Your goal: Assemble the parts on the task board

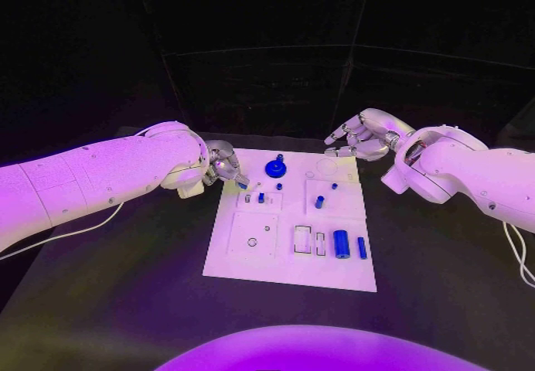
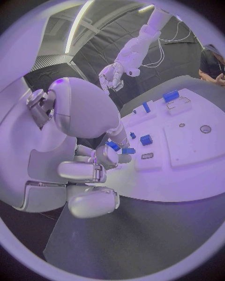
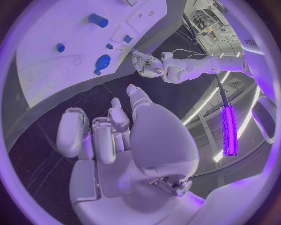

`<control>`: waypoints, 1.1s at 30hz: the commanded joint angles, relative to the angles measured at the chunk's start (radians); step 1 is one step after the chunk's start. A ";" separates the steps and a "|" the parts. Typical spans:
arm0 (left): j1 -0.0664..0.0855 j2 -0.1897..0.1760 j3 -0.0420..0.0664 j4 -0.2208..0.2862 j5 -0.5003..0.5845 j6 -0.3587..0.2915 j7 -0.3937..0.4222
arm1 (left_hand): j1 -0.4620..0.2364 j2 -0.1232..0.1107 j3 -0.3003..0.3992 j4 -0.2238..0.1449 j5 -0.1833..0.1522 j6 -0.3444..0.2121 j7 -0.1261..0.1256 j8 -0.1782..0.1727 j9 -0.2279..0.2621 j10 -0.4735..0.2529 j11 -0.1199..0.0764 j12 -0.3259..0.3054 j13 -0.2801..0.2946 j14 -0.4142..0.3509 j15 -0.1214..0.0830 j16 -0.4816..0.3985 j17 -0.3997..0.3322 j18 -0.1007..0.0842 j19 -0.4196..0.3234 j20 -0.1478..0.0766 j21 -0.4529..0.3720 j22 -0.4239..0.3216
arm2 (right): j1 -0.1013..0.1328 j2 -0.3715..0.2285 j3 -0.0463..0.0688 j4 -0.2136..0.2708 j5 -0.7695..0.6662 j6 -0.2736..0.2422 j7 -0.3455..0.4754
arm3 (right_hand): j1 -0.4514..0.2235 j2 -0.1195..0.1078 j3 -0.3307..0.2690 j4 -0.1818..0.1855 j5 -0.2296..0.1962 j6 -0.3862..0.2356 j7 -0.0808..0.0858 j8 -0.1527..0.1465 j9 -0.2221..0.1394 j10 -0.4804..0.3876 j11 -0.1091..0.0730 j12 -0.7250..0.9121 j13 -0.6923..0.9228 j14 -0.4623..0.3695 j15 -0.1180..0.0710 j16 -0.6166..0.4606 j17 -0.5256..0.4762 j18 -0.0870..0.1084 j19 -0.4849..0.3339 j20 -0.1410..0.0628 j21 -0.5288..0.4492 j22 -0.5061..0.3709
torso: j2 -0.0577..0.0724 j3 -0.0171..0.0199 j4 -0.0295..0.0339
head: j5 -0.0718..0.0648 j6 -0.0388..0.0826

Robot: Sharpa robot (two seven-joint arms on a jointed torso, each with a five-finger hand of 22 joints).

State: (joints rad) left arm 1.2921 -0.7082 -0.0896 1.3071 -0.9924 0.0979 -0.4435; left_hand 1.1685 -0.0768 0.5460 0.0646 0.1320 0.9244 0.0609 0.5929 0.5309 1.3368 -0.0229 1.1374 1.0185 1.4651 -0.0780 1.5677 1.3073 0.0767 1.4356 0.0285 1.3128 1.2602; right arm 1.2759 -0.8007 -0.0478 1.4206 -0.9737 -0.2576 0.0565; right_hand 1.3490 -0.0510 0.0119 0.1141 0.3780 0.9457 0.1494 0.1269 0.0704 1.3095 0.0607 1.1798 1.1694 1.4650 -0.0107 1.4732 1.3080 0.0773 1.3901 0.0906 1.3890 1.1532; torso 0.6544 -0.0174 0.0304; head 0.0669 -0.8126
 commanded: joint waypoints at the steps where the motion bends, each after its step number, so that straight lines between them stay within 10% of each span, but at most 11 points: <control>1: -0.004 -0.005 -0.004 0.019 -0.069 -0.060 0.034 | -0.004 0.002 0.143 -0.135 0.007 0.003 -0.008 0.006 0.001 0.005 0.000 -0.004 -0.002 0.106 -0.001 0.003 0.263 -0.003 0.007 0.004 0.005 0.001 | 0.002 0.000 0.000 -0.001 0.004 0.005 0.009 | 0.004 0.004 -0.003 -0.003 0.005 0.003 -0.002 0.004 -0.001 -0.002 -0.003 0.003 0.002 0.066 -0.008 -0.006 0.089 0.004 -0.003 -0.003 -0.005 0.000 | 0.001 -0.0003 -0.0028 | 0.003 0.000; 33: -0.024 0.010 -0.032 0.044 -0.117 -0.001 -0.033 | -0.008 -0.001 0.150 -0.137 0.008 0.006 -0.009 0.010 0.002 0.006 -0.001 -0.009 -0.010 0.106 -0.001 0.003 0.263 -0.004 0.008 0.003 0.007 0.004 | 0.002 0.006 0.000 -0.005 0.004 0.008 0.012 | 0.004 0.004 -0.003 -0.003 0.005 0.003 -0.002 0.004 -0.001 -0.002 -0.003 0.003 0.002 0.066 -0.008 -0.006 0.089 0.004 -0.003 -0.003 -0.005 0.000 | 0.001 0.0015 -0.0035 | 0.005 -0.009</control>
State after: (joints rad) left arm 1.2672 -0.6984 -0.1219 1.3487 -1.0995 0.0769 -0.4646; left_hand 1.1588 -0.0827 0.5647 0.0511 0.1343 0.9293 0.0592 0.5966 0.5310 1.3366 -0.0224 1.1308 1.0097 1.4651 -0.0781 1.5677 1.3073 0.0767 1.4391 0.0320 1.3148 1.2630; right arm 1.2756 -0.7953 -0.0479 1.4150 -0.9729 -0.2554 0.0592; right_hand 1.3490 -0.0510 0.0119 0.1141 0.3780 0.9457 0.1494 0.1269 0.0704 1.3095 0.0606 1.1798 1.1701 1.4650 -0.0108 1.4731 1.3077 0.0774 1.3901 0.0907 1.3890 1.1533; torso 0.6558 -0.0162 0.0263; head 0.0719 -0.8212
